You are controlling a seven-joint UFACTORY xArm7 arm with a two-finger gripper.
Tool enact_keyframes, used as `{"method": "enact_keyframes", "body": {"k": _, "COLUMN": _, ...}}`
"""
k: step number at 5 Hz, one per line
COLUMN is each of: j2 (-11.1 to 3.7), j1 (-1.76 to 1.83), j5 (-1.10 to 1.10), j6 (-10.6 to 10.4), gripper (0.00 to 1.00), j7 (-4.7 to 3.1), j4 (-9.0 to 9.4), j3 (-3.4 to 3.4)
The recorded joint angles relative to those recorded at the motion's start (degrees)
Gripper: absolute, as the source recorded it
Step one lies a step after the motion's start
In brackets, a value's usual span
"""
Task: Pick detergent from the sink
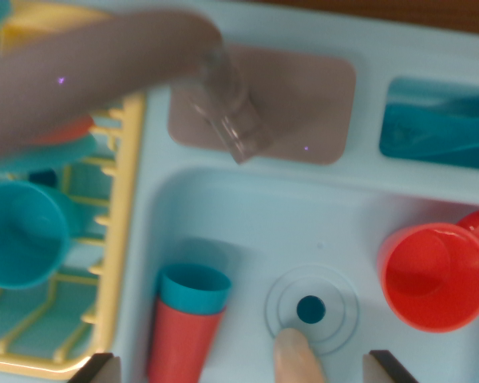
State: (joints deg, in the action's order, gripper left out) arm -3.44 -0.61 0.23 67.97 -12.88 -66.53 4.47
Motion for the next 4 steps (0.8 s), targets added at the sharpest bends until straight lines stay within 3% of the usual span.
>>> {"method": "enact_keyframes", "body": {"k": 1, "j2": 0.0, "j1": 0.0, "j5": 0.0, "j6": 0.0, "gripper": 0.0, "j7": 0.0, "j4": 0.0, "j3": 0.0}}
{"method": "enact_keyframes", "body": {"k": 2, "j2": -0.15, "j1": -0.38, "j5": -0.01, "j6": -2.5, "gripper": 0.0, "j7": -1.83, "j4": 2.72, "j3": 0.36}}
{"method": "enact_keyframes", "body": {"k": 3, "j2": -0.15, "j1": -0.38, "j5": -0.01, "j6": -2.5, "gripper": 0.0, "j7": -1.83, "j4": 2.72, "j3": 0.36}}
{"method": "enact_keyframes", "body": {"k": 4, "j2": -0.28, "j1": -0.73, "j5": -0.01, "j6": -4.8, "gripper": 0.0, "j7": -3.53, "j4": 5.22, "j3": 0.7}}
